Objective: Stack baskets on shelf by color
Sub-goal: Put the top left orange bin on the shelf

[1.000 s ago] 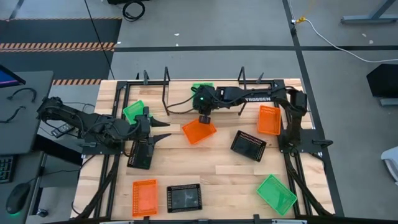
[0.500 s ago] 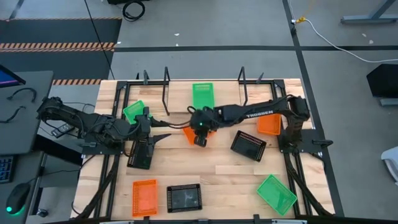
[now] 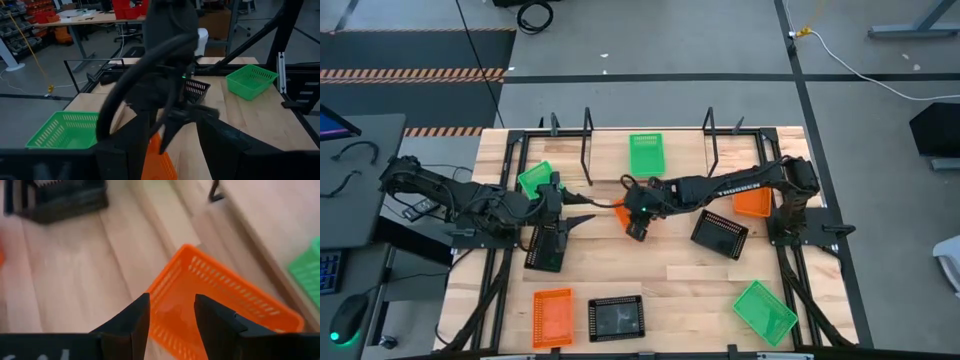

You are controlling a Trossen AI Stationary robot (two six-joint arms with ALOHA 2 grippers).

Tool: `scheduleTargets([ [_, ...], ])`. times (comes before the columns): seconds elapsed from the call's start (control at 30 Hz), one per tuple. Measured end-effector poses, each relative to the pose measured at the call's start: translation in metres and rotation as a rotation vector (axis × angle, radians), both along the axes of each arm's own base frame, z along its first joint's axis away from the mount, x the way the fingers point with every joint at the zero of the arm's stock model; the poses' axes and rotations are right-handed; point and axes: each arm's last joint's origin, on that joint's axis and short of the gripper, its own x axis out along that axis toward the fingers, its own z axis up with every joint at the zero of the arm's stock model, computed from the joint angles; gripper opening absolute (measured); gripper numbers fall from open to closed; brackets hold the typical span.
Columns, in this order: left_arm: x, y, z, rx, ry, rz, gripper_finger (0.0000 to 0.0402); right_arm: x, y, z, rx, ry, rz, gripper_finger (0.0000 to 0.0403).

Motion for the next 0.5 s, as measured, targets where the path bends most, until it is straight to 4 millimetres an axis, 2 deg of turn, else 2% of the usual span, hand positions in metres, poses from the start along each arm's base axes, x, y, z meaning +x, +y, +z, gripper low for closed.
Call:
scheduleTargets([
  [0.33, 0.0, 0.0, -0.01, 0.004, 0.09, 0.012, 0.0172, -0.004, 0.003, -0.026, 0.037, -0.011, -0.026, 0.0161],
  [0.5, 0.001, 0.0, -0.005, 0.004, 0.043, 0.02, 0.0173, 0.005, 0.012, -0.025, 0.056, -0.192, -0.015, 0.0161],
])
